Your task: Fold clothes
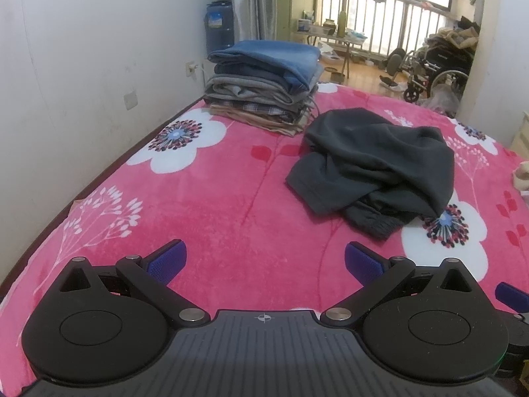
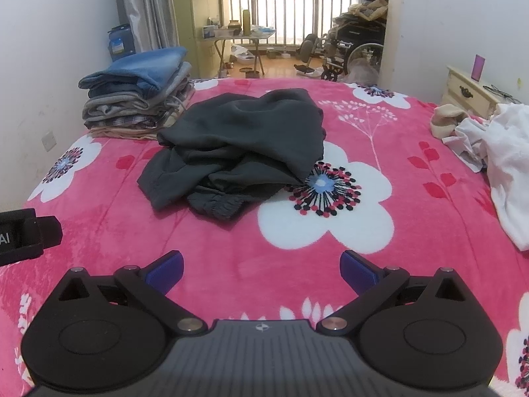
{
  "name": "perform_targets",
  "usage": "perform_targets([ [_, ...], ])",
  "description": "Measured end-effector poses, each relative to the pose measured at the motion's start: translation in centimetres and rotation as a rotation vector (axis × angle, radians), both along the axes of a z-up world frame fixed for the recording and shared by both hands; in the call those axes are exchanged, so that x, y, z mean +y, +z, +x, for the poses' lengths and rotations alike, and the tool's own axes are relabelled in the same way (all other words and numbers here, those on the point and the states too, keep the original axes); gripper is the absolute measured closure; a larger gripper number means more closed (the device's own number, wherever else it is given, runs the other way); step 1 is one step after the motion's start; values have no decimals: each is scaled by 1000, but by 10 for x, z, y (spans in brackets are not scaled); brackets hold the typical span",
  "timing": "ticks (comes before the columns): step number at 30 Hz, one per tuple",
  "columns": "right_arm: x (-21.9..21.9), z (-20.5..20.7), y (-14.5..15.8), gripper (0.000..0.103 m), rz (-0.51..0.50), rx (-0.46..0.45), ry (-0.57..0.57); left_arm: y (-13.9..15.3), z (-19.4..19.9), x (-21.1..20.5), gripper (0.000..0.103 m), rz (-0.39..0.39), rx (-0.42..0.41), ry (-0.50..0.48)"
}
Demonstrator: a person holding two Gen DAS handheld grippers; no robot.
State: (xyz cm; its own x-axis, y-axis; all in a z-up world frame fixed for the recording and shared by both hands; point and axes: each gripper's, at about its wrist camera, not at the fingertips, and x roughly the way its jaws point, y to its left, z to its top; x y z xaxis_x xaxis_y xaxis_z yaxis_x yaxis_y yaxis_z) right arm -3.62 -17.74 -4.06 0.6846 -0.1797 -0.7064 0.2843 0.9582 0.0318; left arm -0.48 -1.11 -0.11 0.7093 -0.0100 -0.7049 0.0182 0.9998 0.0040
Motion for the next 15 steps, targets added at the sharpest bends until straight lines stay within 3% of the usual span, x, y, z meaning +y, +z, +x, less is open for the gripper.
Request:
perform_targets([
  [11, -12, 2, -9, 0, 17, -2, -23, -8, 6, -3, 0, 8, -30, -12],
  [15, -27, 5, -18, 0, 20, -4, -31, -15, 22, -13, 0, -12, -61, -78],
])
